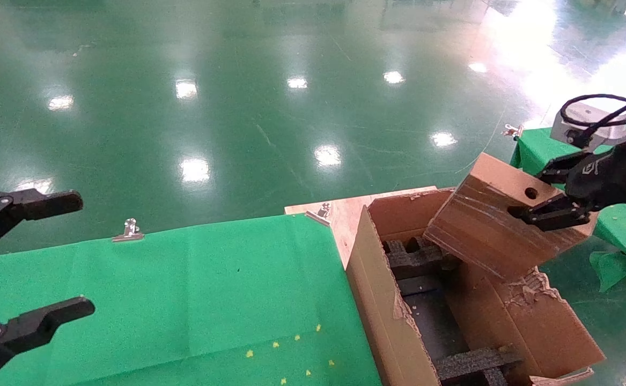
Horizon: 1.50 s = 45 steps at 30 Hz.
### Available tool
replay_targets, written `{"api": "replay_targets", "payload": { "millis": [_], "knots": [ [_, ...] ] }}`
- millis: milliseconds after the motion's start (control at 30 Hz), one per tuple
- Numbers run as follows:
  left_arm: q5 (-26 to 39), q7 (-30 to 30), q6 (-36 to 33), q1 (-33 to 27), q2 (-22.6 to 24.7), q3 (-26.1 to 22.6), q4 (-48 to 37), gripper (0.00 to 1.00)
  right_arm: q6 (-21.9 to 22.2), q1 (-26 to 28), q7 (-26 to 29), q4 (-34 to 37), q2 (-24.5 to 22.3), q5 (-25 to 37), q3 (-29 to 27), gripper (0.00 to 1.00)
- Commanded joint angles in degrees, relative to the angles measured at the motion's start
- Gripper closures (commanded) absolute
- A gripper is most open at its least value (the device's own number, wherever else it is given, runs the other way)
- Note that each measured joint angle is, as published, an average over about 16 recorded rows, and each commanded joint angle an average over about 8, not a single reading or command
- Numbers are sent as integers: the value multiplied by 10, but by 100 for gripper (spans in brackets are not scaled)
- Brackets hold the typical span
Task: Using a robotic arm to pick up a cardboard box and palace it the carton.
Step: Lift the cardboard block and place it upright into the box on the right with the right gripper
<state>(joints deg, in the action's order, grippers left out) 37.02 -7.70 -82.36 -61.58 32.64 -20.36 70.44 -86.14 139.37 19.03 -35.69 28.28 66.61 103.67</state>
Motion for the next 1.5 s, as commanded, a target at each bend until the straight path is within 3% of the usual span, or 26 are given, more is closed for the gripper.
{"api": "replay_targets", "payload": {
  "millis": [33,200,367,833,1500],
  "knots": [
    [0,0,0,0,0,0,0,0,8,-12,46,15,-3,-10,2,100],
    [0,0,0,0,0,0,0,0,31,-31,153,24,-22,-23,8,100],
    [0,0,0,0,0,0,0,0,49,-43,219,21,-40,-32,10,100],
    [0,0,0,0,0,0,0,0,69,-55,236,15,-41,-32,15,100],
    [0,0,0,0,0,0,0,0,217,-139,338,-120,-78,7,53,100]
  ]
}}
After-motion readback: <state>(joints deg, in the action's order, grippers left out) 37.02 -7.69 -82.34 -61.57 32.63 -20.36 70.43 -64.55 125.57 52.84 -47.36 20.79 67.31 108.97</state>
